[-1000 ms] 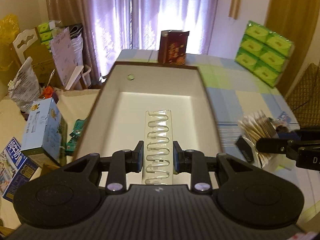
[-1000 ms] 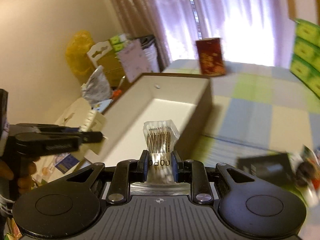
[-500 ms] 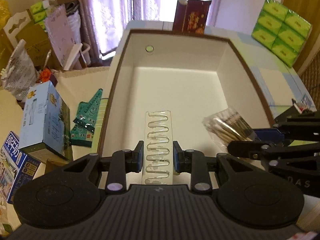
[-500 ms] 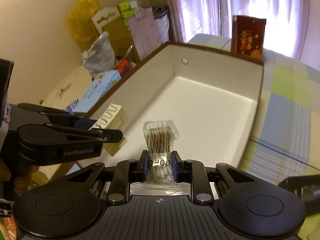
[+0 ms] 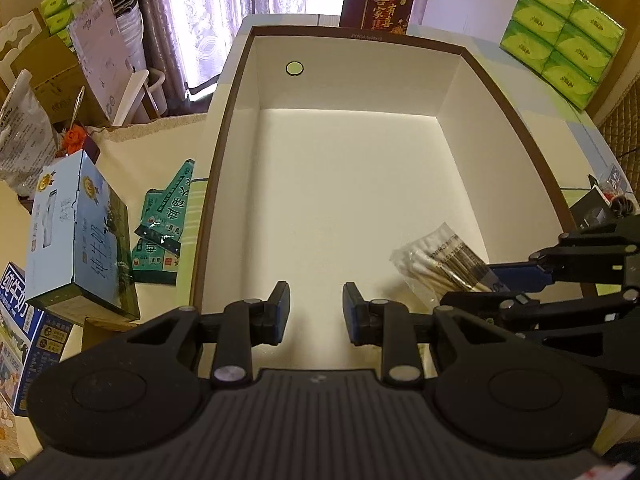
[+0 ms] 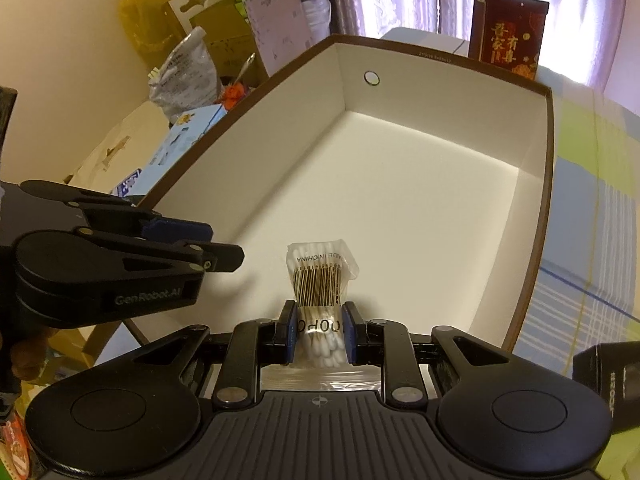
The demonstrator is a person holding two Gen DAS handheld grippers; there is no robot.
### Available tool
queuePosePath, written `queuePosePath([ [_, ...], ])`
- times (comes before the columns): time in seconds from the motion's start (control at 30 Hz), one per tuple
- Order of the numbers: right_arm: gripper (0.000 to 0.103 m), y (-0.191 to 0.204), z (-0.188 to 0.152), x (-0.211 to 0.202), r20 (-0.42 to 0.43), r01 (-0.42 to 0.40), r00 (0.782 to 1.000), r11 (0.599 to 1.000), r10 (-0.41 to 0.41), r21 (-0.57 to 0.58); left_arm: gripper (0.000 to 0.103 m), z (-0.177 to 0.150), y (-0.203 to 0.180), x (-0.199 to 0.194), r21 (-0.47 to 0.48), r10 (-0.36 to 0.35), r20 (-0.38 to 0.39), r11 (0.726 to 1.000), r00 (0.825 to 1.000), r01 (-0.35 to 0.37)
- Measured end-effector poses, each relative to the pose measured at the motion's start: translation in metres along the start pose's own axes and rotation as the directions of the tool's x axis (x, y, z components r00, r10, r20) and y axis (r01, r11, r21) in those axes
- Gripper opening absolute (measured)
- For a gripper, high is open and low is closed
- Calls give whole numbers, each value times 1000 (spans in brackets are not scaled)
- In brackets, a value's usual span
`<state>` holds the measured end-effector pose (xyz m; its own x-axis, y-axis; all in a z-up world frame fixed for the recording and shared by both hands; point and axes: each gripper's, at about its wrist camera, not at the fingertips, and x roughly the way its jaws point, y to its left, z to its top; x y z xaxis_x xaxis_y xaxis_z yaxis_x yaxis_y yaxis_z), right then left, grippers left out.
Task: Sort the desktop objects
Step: 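Carry the white strip and cotton swab bag over the cardboard box with both tools, then open both tools to drop the strip and swab bag into the box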
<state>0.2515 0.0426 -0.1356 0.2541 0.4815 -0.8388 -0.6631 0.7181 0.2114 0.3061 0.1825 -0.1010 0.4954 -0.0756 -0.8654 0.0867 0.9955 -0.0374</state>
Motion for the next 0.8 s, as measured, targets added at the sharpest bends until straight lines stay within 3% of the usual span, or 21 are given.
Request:
queuePosePath([
  [0.27,21,5,-5,-4,0,41,999,999,-41,-23,38,-2,3,-4,-15,0,-1,1000,1000,0],
  [0.3,25,6,-5,-5,1,46,999,999,-46,-30,39,-3,2,-5,-15,2,-2,1000,1000,-2],
  [0.4,57,8,-7,-10,16,54,998,998,-54,-44,50,-4,2,-8,-21,3,2,1000,1000,-3],
  [0.67,69,9,-14,-18,22,66,998,996,-65,-57,69,-4,-5,-16,-15,13,16,1000,1000,-12],
  [0.73,82,10,-16,-20,29,77,997,995,-76,-58,77,-5,-6,-18,-20,17,15,1000,1000,-17],
  [0.8,88,11,-17,-24,46,94,995,993,-91,-67,82,-5,-8,-20,-19,23,19,1000,1000,-23],
])
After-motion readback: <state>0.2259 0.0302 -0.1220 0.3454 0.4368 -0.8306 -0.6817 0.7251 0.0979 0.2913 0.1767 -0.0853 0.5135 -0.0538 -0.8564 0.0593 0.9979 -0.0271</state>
